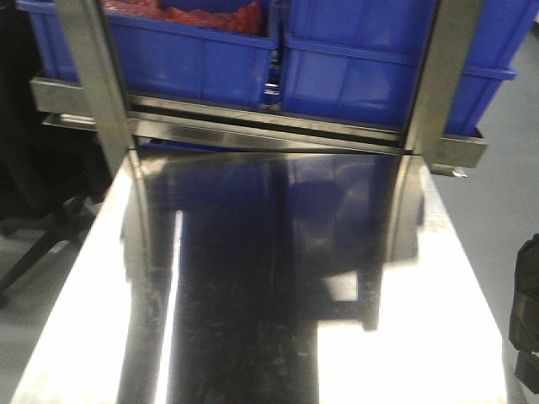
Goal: Move and align brake pads A on conveyor
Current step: 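Turn the base away from the steel table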
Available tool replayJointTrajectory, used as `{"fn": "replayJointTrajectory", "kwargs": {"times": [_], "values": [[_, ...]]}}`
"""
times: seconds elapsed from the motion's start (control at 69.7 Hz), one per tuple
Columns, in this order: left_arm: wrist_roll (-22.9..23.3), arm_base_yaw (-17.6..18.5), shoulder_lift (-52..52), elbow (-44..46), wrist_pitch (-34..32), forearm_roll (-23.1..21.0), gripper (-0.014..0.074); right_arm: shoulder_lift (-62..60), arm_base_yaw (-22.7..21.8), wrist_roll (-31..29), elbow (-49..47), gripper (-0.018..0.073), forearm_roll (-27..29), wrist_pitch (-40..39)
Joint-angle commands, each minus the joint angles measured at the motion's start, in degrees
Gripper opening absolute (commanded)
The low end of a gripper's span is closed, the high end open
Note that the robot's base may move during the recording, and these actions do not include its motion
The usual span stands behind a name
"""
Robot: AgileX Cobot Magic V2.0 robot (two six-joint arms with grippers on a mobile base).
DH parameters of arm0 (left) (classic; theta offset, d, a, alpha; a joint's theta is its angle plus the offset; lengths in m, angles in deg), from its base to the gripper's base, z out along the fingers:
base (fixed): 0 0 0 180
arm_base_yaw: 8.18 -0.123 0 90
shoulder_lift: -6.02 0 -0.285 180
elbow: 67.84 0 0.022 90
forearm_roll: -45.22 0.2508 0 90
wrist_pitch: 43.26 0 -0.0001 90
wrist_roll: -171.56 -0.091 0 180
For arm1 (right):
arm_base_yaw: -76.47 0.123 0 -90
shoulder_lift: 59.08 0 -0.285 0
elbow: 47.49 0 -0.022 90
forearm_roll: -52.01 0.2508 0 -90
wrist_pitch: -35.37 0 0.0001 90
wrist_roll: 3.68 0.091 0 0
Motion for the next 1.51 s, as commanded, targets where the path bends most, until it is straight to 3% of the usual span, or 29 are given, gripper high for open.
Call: {"fn": "replayJointTrajectory", "kwargs": {"times": [0.0, 1.492], "values": [[0.4, 0.2, 0.2, 1.9, -5.3, 0.0, 0.001, 0.0, -0.4, -0.5, -1.9, -0.0001, -0.6, -5.5], [0.4, 0.2, 0.1, 1.9, -5.3, 0.0, 0.001, 0.0, -0.4, -0.4, -1.9, -0.0001, -0.6, -5.3]]}}
